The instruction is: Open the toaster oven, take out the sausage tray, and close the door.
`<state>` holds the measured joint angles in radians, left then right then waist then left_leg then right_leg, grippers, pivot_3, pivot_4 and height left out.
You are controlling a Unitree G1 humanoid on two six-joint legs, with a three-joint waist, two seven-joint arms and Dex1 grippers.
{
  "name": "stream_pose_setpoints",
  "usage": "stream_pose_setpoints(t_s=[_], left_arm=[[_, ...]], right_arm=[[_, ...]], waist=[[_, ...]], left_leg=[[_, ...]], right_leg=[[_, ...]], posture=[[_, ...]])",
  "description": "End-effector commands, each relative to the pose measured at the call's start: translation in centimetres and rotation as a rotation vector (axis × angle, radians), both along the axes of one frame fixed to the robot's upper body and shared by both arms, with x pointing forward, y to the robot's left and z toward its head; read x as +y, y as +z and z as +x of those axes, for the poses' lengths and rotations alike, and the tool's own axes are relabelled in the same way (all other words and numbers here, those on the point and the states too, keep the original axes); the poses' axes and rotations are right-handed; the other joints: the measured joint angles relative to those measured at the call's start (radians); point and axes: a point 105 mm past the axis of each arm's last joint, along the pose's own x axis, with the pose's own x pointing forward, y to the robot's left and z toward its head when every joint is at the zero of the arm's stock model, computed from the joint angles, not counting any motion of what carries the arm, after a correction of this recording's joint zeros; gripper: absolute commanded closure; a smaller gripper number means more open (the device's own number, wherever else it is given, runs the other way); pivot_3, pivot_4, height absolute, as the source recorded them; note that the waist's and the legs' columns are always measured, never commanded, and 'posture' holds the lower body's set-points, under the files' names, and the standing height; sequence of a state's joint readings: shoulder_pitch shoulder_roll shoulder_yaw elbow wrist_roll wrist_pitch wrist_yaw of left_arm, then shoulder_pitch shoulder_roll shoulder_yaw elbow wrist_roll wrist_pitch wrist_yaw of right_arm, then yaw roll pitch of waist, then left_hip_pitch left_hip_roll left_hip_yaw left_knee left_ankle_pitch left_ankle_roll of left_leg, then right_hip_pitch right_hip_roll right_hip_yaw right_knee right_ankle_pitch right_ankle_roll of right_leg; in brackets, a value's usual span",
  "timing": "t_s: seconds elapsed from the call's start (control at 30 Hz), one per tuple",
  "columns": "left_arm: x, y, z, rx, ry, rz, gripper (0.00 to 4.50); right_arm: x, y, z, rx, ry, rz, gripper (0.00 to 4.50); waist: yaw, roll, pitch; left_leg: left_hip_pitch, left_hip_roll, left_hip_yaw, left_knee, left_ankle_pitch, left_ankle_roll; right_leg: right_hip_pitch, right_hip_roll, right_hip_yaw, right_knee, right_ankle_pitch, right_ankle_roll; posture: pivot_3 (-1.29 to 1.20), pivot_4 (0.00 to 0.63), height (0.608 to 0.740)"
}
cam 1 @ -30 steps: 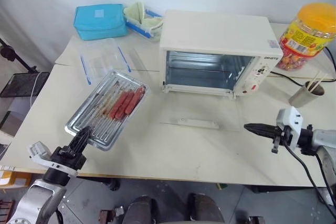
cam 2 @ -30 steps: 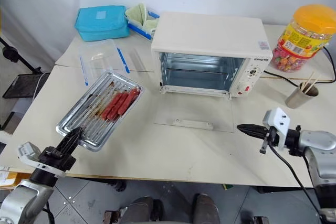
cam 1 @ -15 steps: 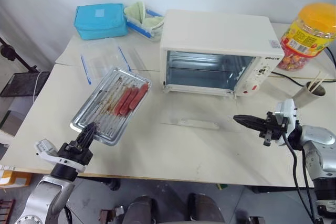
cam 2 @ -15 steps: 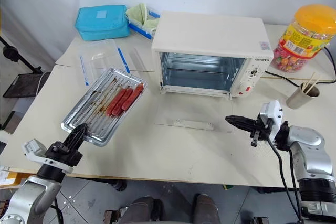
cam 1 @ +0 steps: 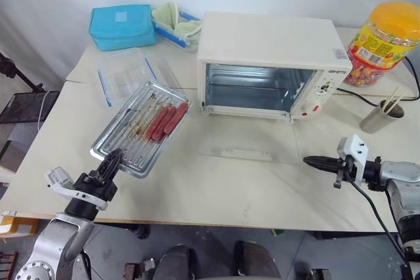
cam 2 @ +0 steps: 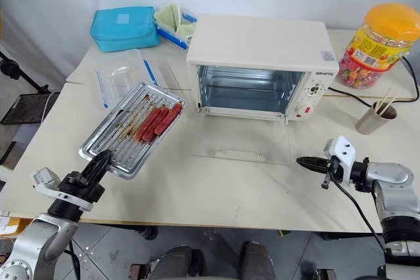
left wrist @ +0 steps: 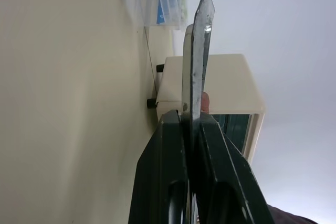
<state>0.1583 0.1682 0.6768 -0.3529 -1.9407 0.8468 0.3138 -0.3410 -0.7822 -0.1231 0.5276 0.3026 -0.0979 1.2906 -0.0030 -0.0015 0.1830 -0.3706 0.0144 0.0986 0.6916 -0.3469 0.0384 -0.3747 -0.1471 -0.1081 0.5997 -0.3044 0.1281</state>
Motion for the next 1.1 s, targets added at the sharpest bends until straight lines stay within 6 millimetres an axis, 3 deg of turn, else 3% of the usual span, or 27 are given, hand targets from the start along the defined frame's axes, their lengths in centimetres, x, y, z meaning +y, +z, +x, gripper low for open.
stream_pose_setpoints(t_s=[0.03,0.27,0.53,0.63,0.8,1.1], left_arm=[[0.0,1.1,-0.1,-0.046,-0.008,-0.002,4.50],[0.8,1.2,-0.6,-0.050,0.018,0.013,4.50],[0.3,1.0,-0.9,-0.043,-0.055,0.056,4.50],[0.1,0.7,-1.1,-0.032,-0.117,0.089,4.50],[-0.6,0.5,-0.4,-0.029,-0.250,0.118,4.50],[-4.5,0.0,1.4,0.038,-0.672,0.193,4.50]], right_arm=[[1.7,2.1,-0.3,-0.047,0.093,0.109,4.48],[2.1,6.1,-0.2,-0.137,0.074,0.292,4.48],[1.6,12.2,-0.1,-0.283,-0.023,0.478,4.48],[2.0,13.0,-1.1,-0.327,-0.031,0.463,4.48],[2.7,11.7,-4.7,-0.279,0.002,0.356,4.48],[1.7,7.4,-10.6,-0.220,-0.014,0.169,1.71]], waist=[[0.001,0.000,0.000],[0.003,0.000,0.000],[0.004,0.000,0.000],[0.005,0.000,0.000],[0.018,0.000,0.000],[0.031,0.002,0.000]], left_leg=[[0.000,0.000,0.000,0.000,0.000,0.000],[-0.001,0.000,-0.001,0.000,-0.001,-0.001],[-0.001,0.001,-0.002,-0.003,-0.002,-0.003],[-0.001,0.001,-0.002,-0.006,-0.002,-0.003],[-0.002,0.000,-0.002,-0.010,-0.002,-0.002],[-0.001,-0.002,0.000,-0.009,-0.002,-0.001]], right_leg=[[0.000,0.000,0.000,0.000,0.000,0.000],[0.000,-0.001,0.000,-0.001,0.000,0.000],[-0.001,-0.004,0.000,-0.005,0.000,0.000],[-0.001,-0.004,0.000,-0.006,0.000,0.000],[-0.001,0.001,-0.001,-0.006,0.000,0.000],[-0.001,0.000,0.001,-0.006,0.001,0.002]], posture=[[0.00,0.150,0.740],[0.00,0.150,0.740],[0.00,0.150,0.740],[0.00,0.150,0.740],[0.00,0.150,0.740],[0.00,0.150,0.740]])
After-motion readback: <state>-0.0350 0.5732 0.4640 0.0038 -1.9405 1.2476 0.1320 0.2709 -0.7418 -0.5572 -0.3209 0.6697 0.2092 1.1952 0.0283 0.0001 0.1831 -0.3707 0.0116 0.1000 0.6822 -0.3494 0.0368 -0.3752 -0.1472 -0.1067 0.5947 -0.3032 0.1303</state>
